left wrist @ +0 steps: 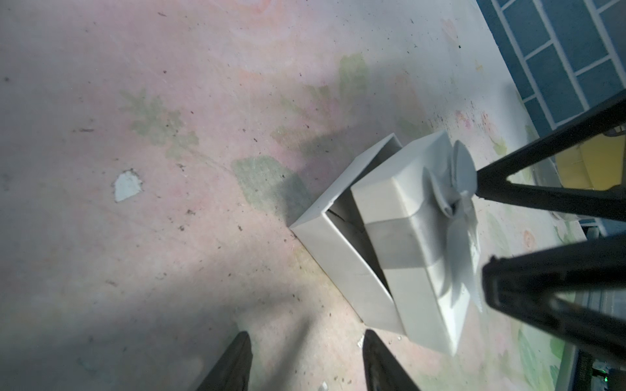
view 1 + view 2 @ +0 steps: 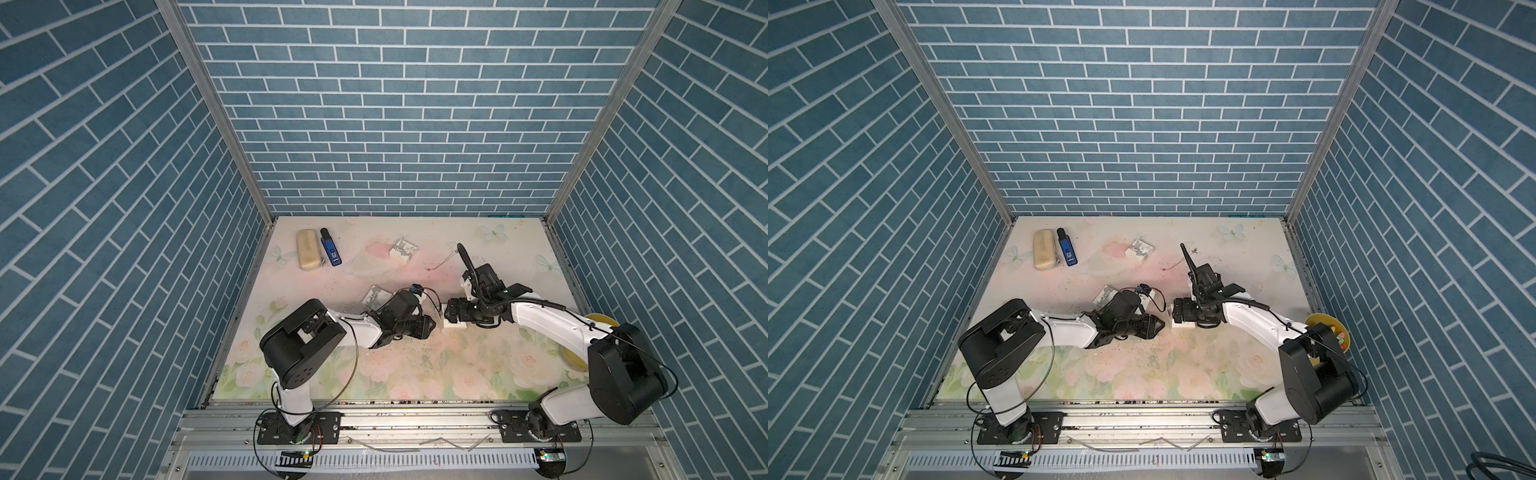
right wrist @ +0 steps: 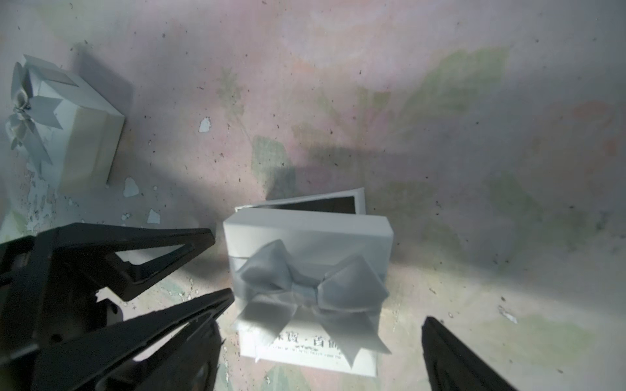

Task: Take the necklace out of the lift-off lid jewelry box
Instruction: Close the lid on the jewelry box.

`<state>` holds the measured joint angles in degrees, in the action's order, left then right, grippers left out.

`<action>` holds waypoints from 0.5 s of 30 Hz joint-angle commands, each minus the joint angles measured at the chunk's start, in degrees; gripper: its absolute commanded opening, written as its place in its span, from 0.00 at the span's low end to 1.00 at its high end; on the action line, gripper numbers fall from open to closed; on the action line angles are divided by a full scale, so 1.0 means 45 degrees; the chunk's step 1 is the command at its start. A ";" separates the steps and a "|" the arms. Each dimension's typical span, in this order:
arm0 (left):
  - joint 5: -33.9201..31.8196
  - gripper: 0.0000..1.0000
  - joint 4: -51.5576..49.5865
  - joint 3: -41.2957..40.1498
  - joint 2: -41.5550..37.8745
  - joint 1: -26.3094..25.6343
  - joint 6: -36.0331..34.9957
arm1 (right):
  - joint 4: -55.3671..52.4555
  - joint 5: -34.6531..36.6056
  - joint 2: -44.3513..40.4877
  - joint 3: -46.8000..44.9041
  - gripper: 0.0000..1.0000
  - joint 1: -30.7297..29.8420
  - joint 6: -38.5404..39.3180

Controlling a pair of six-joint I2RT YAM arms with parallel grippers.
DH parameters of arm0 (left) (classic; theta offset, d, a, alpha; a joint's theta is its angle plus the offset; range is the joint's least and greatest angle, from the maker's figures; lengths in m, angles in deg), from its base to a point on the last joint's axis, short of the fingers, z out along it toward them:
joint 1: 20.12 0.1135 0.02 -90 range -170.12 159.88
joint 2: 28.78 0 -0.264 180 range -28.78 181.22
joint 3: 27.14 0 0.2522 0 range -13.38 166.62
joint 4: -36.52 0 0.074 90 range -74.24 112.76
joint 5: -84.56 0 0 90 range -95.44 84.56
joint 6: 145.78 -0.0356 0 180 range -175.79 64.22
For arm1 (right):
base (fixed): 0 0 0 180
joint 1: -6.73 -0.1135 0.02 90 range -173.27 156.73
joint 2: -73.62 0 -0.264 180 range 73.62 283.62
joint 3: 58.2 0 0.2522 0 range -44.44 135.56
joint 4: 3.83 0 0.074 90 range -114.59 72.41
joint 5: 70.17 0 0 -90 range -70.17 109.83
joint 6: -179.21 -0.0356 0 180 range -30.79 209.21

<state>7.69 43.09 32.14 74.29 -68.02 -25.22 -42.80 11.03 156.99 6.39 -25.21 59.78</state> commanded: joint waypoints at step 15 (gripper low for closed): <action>0.0069 0.55 -0.0145 0.0104 -0.0033 0.0058 -0.0160 | 0.0178 0.0586 0.1322 0.0767 0.91 -0.0576 -0.0112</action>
<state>7.69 43.14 32.14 74.29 -68.02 -25.22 -41.19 12.17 161.85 8.16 -27.20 59.48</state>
